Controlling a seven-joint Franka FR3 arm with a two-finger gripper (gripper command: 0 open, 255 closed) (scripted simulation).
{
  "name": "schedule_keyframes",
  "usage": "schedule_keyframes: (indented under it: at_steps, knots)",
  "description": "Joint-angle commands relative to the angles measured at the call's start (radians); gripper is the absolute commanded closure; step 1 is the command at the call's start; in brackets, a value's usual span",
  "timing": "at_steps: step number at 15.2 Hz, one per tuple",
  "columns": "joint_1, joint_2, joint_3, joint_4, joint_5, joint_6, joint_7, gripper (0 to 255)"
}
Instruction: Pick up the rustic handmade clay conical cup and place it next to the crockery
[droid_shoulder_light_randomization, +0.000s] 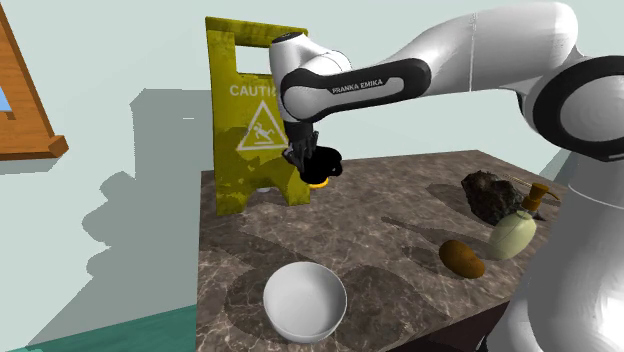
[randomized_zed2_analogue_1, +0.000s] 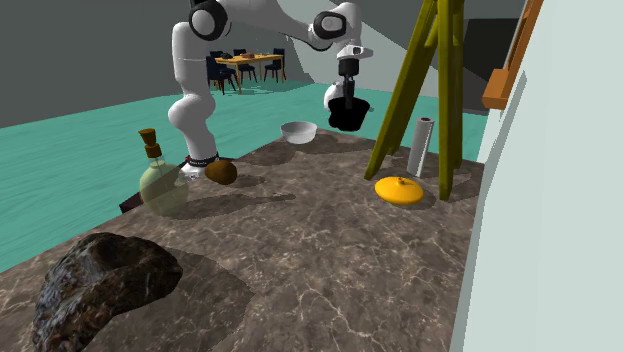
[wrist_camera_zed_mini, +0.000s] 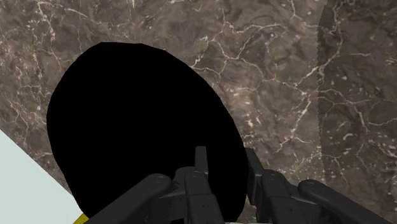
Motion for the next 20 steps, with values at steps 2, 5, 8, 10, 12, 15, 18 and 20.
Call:
schedule_keyframes:
  at_steps: [2,5,8,10,12,15,18,20]
  knots:
    - [0.032,0.03,0.022,0.035,-0.005,-0.023,0.052,255]
    - [0.031,0.033,0.021,0.001,-0.009,0.014,0.063,255]
    - [0.03,0.039,0.02,-0.032,-0.013,0.051,0.074,255]
    - [0.029,0.043,0.019,-0.052,-0.016,0.074,0.082,255]
    - [0.029,0.049,0.018,-0.071,-0.02,0.098,0.09,255]
    - [0.028,0.059,0.017,-0.098,-0.026,0.133,0.102,255]
    - [0.028,0.07,0.016,-0.123,-0.033,0.167,0.114,255]
    - [0.027,0.079,0.014,-0.139,-0.038,0.19,0.123,255]
